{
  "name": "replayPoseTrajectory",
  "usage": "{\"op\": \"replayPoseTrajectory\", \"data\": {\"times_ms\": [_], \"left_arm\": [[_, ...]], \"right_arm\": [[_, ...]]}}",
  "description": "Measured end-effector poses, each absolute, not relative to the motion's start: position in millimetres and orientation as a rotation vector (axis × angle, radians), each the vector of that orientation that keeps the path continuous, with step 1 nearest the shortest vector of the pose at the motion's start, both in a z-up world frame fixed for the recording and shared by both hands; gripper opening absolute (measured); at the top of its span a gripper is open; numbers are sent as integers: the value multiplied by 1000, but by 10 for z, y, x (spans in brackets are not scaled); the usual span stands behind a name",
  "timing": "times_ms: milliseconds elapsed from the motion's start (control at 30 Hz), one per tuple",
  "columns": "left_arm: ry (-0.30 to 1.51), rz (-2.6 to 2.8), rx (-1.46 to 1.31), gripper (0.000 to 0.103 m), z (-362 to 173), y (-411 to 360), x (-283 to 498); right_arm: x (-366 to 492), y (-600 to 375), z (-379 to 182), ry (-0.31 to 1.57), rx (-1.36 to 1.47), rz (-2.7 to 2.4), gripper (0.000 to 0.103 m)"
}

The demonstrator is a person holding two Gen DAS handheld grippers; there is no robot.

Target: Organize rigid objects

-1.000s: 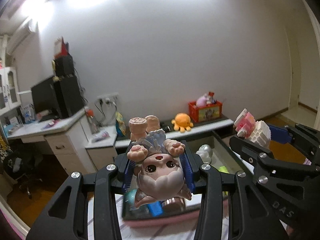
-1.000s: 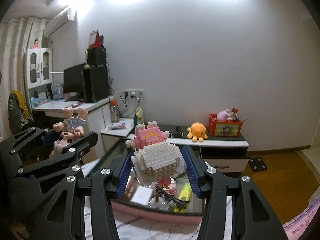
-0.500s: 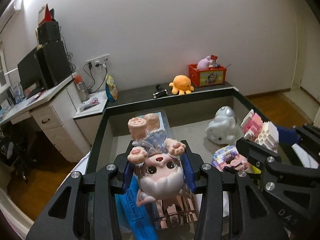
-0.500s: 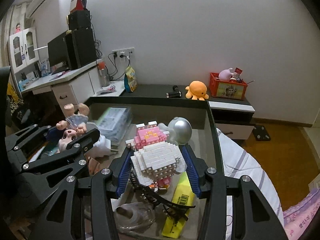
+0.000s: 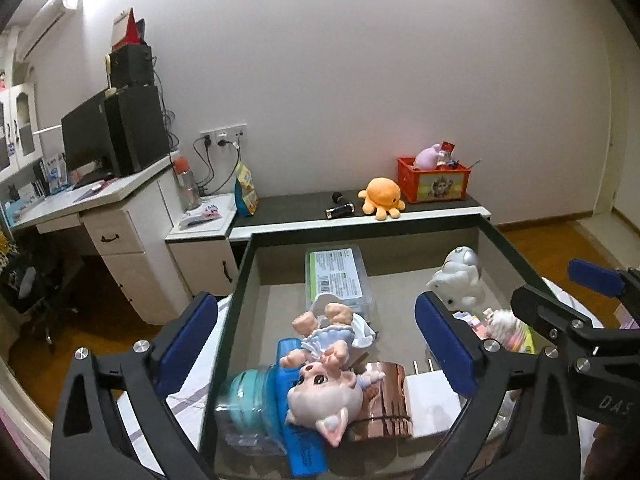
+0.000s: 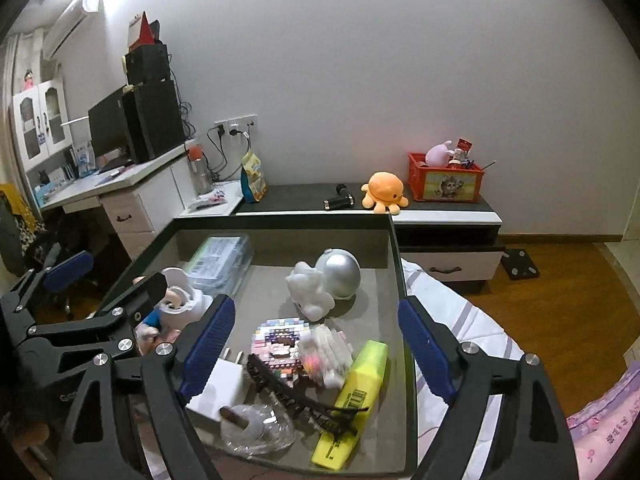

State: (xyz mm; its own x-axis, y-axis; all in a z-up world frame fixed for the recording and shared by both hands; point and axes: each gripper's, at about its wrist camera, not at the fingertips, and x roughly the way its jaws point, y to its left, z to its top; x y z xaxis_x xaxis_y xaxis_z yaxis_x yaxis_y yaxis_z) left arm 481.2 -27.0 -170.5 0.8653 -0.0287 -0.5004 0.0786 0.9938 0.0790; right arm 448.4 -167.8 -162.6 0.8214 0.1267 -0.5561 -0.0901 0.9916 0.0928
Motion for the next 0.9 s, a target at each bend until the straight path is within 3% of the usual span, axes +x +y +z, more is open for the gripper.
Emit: {"op": "replayPoseTrajectory", "data": {"times_ms": [67,900], "left_arm": [[513,-63,79,103,-1644,-235,4743],[381,-133,72,103,-919,14,2856]], "right_arm": [[4404,-1684,-1567,584,62,105,103],[2642,-1444,-767,354,-72,75,103]]}}
